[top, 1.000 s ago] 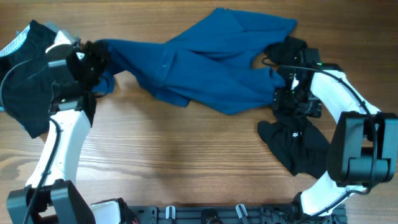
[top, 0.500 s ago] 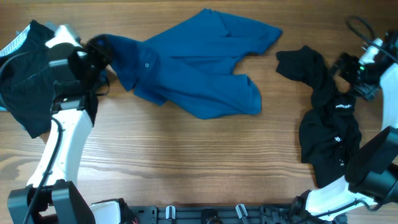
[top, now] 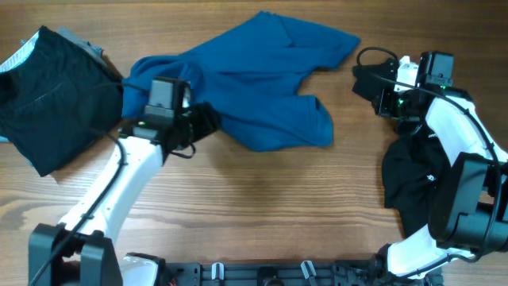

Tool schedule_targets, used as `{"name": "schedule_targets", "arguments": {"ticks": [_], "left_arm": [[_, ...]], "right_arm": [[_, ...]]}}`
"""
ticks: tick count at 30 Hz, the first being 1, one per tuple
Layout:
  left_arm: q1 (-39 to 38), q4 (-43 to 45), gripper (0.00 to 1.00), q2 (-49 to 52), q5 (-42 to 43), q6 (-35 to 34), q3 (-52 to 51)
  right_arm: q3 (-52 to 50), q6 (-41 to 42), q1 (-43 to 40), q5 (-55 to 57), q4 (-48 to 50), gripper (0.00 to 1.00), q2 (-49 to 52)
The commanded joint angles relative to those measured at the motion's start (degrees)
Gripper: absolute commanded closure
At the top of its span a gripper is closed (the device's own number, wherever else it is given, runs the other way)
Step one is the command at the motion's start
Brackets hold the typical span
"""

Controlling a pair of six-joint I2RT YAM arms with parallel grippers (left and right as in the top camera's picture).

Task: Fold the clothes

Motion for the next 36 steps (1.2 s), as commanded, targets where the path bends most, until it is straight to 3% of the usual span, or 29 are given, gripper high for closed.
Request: {"name": "schedule_targets", "arguments": {"ticks": [1,3,6,12,13,15,16,17,19,22,26,27,31,33,36], "left_arm": [[-7.08,2.47,0.24,6.71,0.39,-6.34,0.04],[-10.49,5.49,0.23,11.52,1.03,-11.67,0.04],[-14.86,13.09,0.23,18.38,5.75,-13.51,0.04],[-18.43,21.66,0.24,23.43,5.31,-20.00,0.04],[-18.64,22.27,0.32,23.78,4.85,-20.02,0.04],[-18.69,22.23,0.71,24.37,0.79,-20.02,0.04],[-18.51,22.56,0.87,24.37,-0.28,-20.02,0.04],[-18.05,23.12,0.96,24.37,-0.50,-20.00,0.04],[-16.50,22.40,0.96,24.30,-0.42,-20.00,0.04],[-12.31,10.93,0.96,21.38,0.37,-19.32,0.04],[-1.20,-10.75,0.96,13.03,0.07,-6.91,0.04],[3.98,-16.57,0.96,9.73,-1.55,-4.50,0.04],[19.98,-20.74,0.96,0.07,-1.27,-1.46,0.04],[22.25,-21.20,0.96,-1.20,-1.14,-1.44,0.04],[22.27,-21.07,0.96,-1.05,-1.16,-1.44,0.04]], "right_arm": [[-2.69,0.20,-0.11,0.42,4.15,0.82,-0.39],[-2.97,0.15,-0.11,0.42,5.66,0.83,-0.39],[-2.97,-0.11,-0.11,0.28,6.54,0.87,-0.26],[-2.97,-0.42,-0.11,-0.63,9.92,0.87,5.35],[-2.97,-0.42,-0.11,-0.61,10.51,0.87,5.99],[-2.97,-0.44,-0.24,0.20,13.05,0.87,8.66],[-2.97,-0.42,-0.42,3.02,14.21,0.87,9.97],[-2.97,-0.33,-0.66,7.21,14.97,0.87,11.02],[-2.95,4.48,-2.75,20.09,16.06,0.89,12.28],[0.72,8.98,-11.21,23.41,14.21,0.89,12.22],[12.35,11.78,-22.62,13.33,6.08,0.88,12.22],[17.27,11.78,-24.74,4.37,2.29,0.83,11.91],[23.47,10.82,-22.21,-13.53,-19.39,0.69,9.20],[22.27,7.67,-18.32,-7.13,-34.40,0.66,9.22],[15.87,12.17,-15.37,2.82,-39.91,0.66,9.22]]}}
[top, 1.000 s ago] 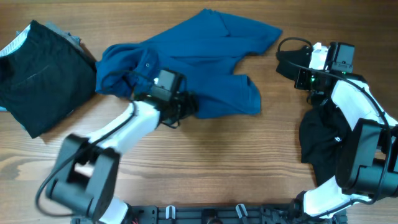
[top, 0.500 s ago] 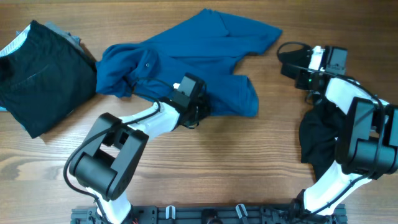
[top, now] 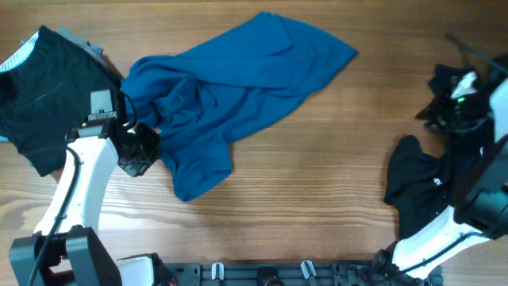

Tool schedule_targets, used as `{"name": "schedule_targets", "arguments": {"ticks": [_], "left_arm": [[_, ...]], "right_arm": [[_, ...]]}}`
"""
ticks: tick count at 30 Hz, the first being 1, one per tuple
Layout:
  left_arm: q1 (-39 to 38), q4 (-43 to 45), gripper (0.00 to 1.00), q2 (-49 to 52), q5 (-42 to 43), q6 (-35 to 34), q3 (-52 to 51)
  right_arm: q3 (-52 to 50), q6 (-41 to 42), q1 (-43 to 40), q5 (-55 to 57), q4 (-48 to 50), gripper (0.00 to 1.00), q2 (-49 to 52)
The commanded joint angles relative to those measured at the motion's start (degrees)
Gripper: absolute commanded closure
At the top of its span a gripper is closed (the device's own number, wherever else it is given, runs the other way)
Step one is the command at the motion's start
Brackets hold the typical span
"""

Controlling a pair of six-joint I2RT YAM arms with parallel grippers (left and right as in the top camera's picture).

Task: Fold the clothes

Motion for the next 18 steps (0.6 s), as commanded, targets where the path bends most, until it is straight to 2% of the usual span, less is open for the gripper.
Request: {"name": "schedule_targets", "arguments": {"ticks": [1,4,7,9,11,13,15,16,17,18], "left_arm": [[0.37,0.61,0.96,-0.42,-0.37,1.51,-0.09],[0.37,1.03,0.96,-0.42,-0.35,1.51,-0.09],[0.37,1.22,0.96,-0.42,-0.35,1.49,-0.09],[0.37,1.25,0.96,-0.42,-0.33,1.49,-0.09],[0.37,1.25,0.96,-0.42,-0.33,1.46,-0.09],[0.37,1.25,0.96,-0.42,-0.33,1.49,-0.09],[0.37,1.25,0.96,-0.42,-0.33,1.49,-0.09],[0.37,1.25,0.96,-0.42,-0.33,1.46,-0.09],[0.37,1.25,0.96,-0.42,-0.33,1.46,-0.09],[0.37,1.25,0.96,-0.42,-0.33,1.46,-0.09]], "right_arm": [[-6.78,2.62,1.07,6.78,-1.14,0.66,-0.85],[-16.24,7.15,0.55,9.16,2.16,0.67,-0.87],[-22.32,14.69,-0.42,21.42,8.50,0.67,-0.87],[-22.34,22.51,-3.28,34.58,9.60,0.67,-0.96],[-19.98,30.62,-8.13,39.21,7.58,0.67,-1.14],[-16.72,33.73,-11.98,39.54,6.43,0.68,-2.21],[-12.63,33.27,-13.88,37.31,6.47,0.68,-5.49],[-10.21,29.81,-13.68,35.17,7.98,0.68,-7.96],[-9.14,25.55,-13.11,32.37,10.01,0.68,-9.62],[-8.76,14.53,-11.34,21.18,15.15,0.67,-12.87]]}}
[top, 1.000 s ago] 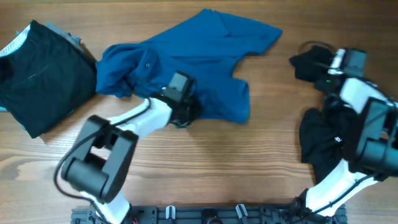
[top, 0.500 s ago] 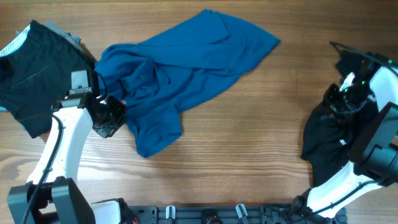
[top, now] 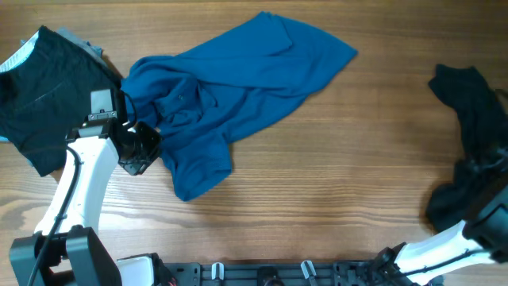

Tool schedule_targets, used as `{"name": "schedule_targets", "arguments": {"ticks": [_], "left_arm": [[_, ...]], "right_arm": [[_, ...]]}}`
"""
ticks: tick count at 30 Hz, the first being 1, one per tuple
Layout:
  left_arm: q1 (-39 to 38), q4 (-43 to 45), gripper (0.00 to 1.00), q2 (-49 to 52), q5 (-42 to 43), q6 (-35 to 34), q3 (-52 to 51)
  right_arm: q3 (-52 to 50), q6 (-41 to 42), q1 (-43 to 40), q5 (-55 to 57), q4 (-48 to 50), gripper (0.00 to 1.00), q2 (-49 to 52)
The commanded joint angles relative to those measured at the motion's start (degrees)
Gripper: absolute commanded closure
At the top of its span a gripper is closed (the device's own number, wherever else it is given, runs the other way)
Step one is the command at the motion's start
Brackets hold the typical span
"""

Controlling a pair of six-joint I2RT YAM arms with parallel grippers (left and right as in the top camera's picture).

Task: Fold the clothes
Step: 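Reach the right gripper to the shirt's right edge and grasp it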

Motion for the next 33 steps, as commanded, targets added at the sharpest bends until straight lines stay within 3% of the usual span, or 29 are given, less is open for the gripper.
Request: {"name": "schedule_targets", "arguments": {"ticks": [1,4,8,10,14,20,21,26,29,31,33], "left_arm": [[0.37,0.13,0.96,-0.42,-0.31,0.87,-0.09],[0.37,0.13,0.96,-0.42,-0.31,0.87,-0.09],[0.37,-1.99,0.96,-0.42,-0.33,0.92,-0.09],[0.37,-3.34,0.96,-0.42,-0.35,0.92,-0.09],[0.37,-3.34,0.96,-0.42,-0.35,0.92,-0.09],[0.37,-3.34,0.96,-0.42,-0.35,0.90,-0.09],[0.37,-3.32,0.96,-0.42,-0.35,0.90,-0.09],[0.37,-3.32,0.96,-0.42,-0.35,0.87,-0.09],[0.37,-3.37,0.96,-0.42,-0.33,0.87,-0.09],[0.37,-3.30,0.96,-0.42,-0.35,0.90,-0.09],[0.37,-3.06,0.96,-0.42,-0.35,0.90,-0.09]], "right_arm": [[2.58,-23.06,5.05,-27.39,8.20,0.66,-8.46],[1.97,-32.06,13.40,-44.48,9.64,0.59,-8.28],[1.68,-32.63,28.39,-43.10,16.63,0.52,-2.84],[1.68,-23.80,33.57,-35.52,23.17,0.41,1.36],[1.68,-19.12,39.74,-32.37,39.47,0.40,12.20],[1.70,-11.10,40.24,-26.43,53.05,0.40,20.06],[1.70,-10.05,40.24,-26.34,55.71,0.43,20.90],[1.70,-7.19,40.46,-26.56,64.22,0.96,21.79],[1.73,-10.69,39.56,-25.66,56.06,0.96,19.28],[1.77,-11.30,37.81,-17.38,42.84,0.96,12.02],[1.77,-16.13,36.52,-17.09,36.52,0.96,4.79]]}}
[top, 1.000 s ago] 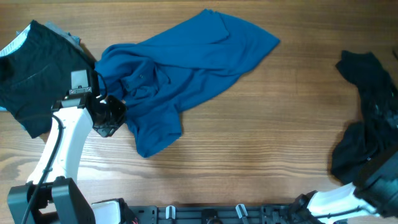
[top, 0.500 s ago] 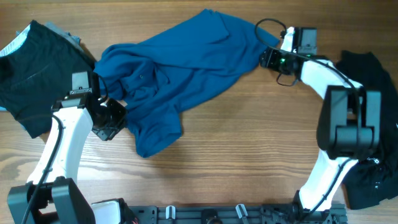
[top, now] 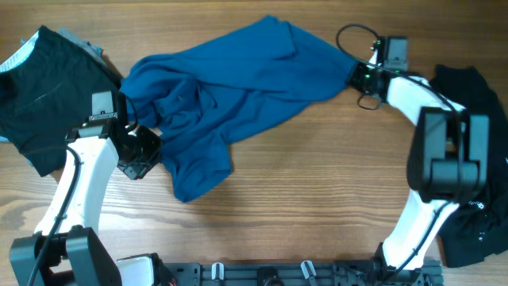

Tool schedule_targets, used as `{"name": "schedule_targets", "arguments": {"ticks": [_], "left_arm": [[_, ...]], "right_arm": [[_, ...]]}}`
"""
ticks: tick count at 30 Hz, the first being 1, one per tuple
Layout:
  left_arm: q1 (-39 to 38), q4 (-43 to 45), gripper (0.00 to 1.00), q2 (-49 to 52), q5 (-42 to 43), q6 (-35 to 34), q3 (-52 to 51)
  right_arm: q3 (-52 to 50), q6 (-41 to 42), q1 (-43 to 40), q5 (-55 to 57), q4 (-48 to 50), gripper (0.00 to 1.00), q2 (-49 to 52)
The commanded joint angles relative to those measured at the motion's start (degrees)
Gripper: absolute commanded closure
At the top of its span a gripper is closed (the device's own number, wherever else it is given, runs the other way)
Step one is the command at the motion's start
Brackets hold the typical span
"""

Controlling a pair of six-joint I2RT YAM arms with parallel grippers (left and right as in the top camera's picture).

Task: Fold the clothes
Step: 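Reach the right gripper to the shirt's right edge and grasp it, then lift the blue shirt with both grippers and stretch it apart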

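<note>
A crumpled blue shirt (top: 238, 87) lies across the middle and left of the wooden table (top: 317, 199). One flap hangs down toward the front at the left. My left gripper (top: 151, 152) sits at the left edge of that flap, its fingers against the cloth and seemingly shut on it. My right gripper (top: 354, 73) reaches in from the right and touches the shirt's right corner. Its fingers are dark against the cloth, so their state does not show.
A black garment (top: 48, 95) lies at the far left over a pale cloth edge (top: 20, 54). More black clothing (top: 468, 95) lies at the right edge, and another dark heap (top: 476, 234) sits at the front right. The right arm's cable loops near the shirt corner.
My right arm was out at the far right edge; its gripper now rests at the shirt's right corner. The black cloth at the right has shifted. The left arm and shirt flap are unchanged.
At first my left gripper was on the shirt's middle left and the right gripper hovered right of it. Then the left had moved to the left, with a shirt flap drawn to the front left, while the right arm was at the far right by black clothing. Now the right is at the shirt.
</note>
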Motion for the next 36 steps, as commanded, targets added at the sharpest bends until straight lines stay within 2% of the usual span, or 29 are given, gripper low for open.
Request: {"name": "schedule_targets", "arguments": {"ticks": [1,3,4,5,6,7,8,10,13,15,21,27,28,29,30,31,32,34,36], "left_arm": [[0.37,0.44,0.96,-0.42,-0.33,0.70,-0.09],[0.37,0.70,0.96,-0.42,-0.33,0.70,-0.09],[0.37,0.76,0.96,-0.42,-0.33,0.70,-0.09],[0.37,0.76,0.96,-0.42,-0.33,0.72,-0.09],[0.37,0.76,0.96,-0.42,-0.33,0.70,-0.09],[0.37,0.76,0.96,-0.42,-0.33,0.72,-0.09],[0.37,0.74,0.96,-0.42,-0.33,0.72,-0.09],[0.37,0.74,0.96,-0.42,-0.33,0.70,-0.09],[0.37,0.76,0.96,-0.42,-0.33,0.72,-0.09],[0.37,0.83,0.96,-0.42,-0.33,0.72,-0.09],[0.37,0.81,0.96,-0.42,-0.33,0.72,-0.09],[0.37,0.83,0.96,-0.42,-0.33,0.72,-0.09],[0.37,0.83,0.96,-0.42,-0.33,0.70,-0.09],[0.37,0.85,0.96,-0.42,-0.33,0.70,-0.09],[0.37,0.85,0.96,-0.42,-0.33,0.70,-0.09],[0.37,0.85,0.96,-0.42,-0.33,0.70,-0.09],[0.37,0.83,0.96,-0.42,-0.33,0.70,-0.09],[0.37,0.83,0.96,-0.42,-0.33,0.70,-0.09],[0.37,0.83,0.96,-0.42,-0.31,0.70,-0.09]], "right_arm": [[-0.11,-7.58,-2.45,5.09,-8.13,0.96,-13.49],[-0.11,-7.61,-2.29,4.83,-11.26,0.96,-17.33],[-0.13,-7.37,-2.19,4.52,-12.00,0.91,-17.31],[-0.13,-7.43,-2.08,3.80,-11.63,0.81,-16.52],[-0.13,-7.41,-1.92,2.82,-10.93,0.60,-15.23],[-0.13,-7.52,-1.81,2.69,-10.60,0.48,-13.66],[-0.13,-7.58,-1.84,2.71,-11.74,0.42,-12.00],[-0.13,-7.61,-2.08,3.91,-18.16,0.36,-9.97],[-0.13,-7.39,-2.12,8.48,-28.63,0.36,-9.40],[-0.13,-5.51,-2.23,11.15,-32.30,0.36,-9.40],[-0.13,-4.59,-3.26,11.04,-27.21,0.36,-7.61],[-0.13,-4.44,-3.23,1.29,-18.36,0.37,-1.57],[-0.13,-4.46,-3.23,0.42,-17.11,0.40,-0.92],[-0.13,-4.46,-3.23,0.26,-16.52,0.48,-0.57],[-0.13,-4.46,-3.23,0.31,-16.33,0.57,-0.50],[-0.13,-4.46,-3.23,0.31,-16.15,0.71,-0.50],[-0.13,-4.48,-3.26,0.33,-16.09,0.81,-0.50],[-0.13,-4.48,-3.58,1.53,-16.68,0.96,-0.50],[-0.13,-4.42,-4.07,5.66,-21.84,0.96,-0.52]]}}
